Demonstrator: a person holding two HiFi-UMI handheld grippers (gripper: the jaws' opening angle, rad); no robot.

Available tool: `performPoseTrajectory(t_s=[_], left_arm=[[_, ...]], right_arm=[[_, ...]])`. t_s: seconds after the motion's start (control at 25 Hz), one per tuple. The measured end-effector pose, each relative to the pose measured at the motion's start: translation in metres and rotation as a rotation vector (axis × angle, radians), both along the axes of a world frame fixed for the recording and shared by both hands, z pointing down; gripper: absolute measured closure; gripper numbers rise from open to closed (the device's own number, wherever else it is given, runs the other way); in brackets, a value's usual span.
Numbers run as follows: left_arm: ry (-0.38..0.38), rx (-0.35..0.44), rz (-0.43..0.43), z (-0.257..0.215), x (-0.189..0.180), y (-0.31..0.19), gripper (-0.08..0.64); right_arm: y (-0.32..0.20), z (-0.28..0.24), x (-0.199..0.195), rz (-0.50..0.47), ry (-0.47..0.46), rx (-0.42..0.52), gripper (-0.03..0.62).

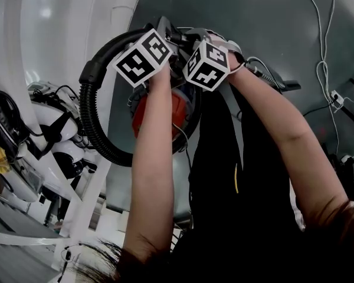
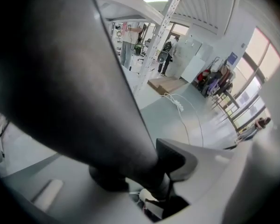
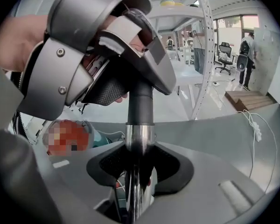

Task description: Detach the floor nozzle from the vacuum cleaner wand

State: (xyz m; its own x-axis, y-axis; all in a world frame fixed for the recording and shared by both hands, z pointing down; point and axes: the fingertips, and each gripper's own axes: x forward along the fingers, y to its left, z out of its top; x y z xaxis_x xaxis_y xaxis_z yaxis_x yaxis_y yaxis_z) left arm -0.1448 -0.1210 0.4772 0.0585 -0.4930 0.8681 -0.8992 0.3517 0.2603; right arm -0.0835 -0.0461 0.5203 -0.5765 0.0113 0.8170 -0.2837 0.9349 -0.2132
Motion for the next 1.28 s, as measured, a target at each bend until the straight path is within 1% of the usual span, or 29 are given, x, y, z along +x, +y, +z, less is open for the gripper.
performPoseTrajectory(t_s=[0.12,0.2,0.36,0.52,0.6,0.72,0.8,0.88,0.96,1.04,1.12,1.16,1.2,1.28], left_arm=[[0.024,-0.016,-0.002,0.002,0.000,0.001,0.387],[0.037,-0.022,-0.003,0.002,-0.002,-0.001,0.390],[0.055,-0.011,0.031,-0.002,-0.004,-0.010,0.391],[0.049,-0.031,0.025,0.000,-0.006,-0.013,0.390],[0.055,-0.033,0.036,0.001,-0.006,-0.014,0.387],[0.081,0.014,0.107,-0.005,0.001,-0.021,0.388],[0.082,0.027,0.130,-0.006,0.002,-0.024,0.387],[0.064,0.010,0.097,-0.005,-0.003,-0.025,0.388],[0.059,-0.024,0.044,-0.002,-0.009,-0.023,0.391],[0.079,-0.069,0.002,0.003,-0.010,-0.020,0.391],[0.108,-0.093,-0.006,0.006,-0.009,-0.019,0.391],[0.118,-0.080,0.013,0.005,-0.008,-0.020,0.393],[0.127,-0.050,0.047,0.002,-0.005,-0.022,0.393],[0.157,0.035,0.132,-0.006,0.003,-0.026,0.391]], right_arm=[[0.001,0.000,0.000,0.003,0.008,-0.015,0.431],[0.000,0.000,-0.001,0.007,-0.003,-0.015,0.431],[-0.009,-0.005,-0.006,0.047,-0.042,0.016,0.431],[-0.013,-0.004,-0.006,0.071,-0.014,0.049,0.431],[-0.013,-0.004,-0.006,0.079,-0.014,0.053,0.431],[-0.016,-0.008,-0.005,0.068,-0.091,0.007,0.430],[-0.017,-0.011,-0.005,0.045,-0.135,-0.043,0.428],[-0.019,-0.010,-0.008,0.041,-0.123,-0.055,0.428],[-0.019,-0.008,-0.009,0.064,-0.071,-0.028,0.430],[-0.019,-0.005,-0.008,0.095,-0.011,0.014,0.430],[-0.019,-0.003,-0.006,0.114,0.008,0.044,0.430],[-0.018,-0.003,-0.006,0.110,-0.013,0.040,0.430],[-0.017,-0.005,-0.006,0.095,-0.056,0.019,0.428],[-0.016,-0.012,-0.002,0.047,-0.167,-0.061,0.425]])
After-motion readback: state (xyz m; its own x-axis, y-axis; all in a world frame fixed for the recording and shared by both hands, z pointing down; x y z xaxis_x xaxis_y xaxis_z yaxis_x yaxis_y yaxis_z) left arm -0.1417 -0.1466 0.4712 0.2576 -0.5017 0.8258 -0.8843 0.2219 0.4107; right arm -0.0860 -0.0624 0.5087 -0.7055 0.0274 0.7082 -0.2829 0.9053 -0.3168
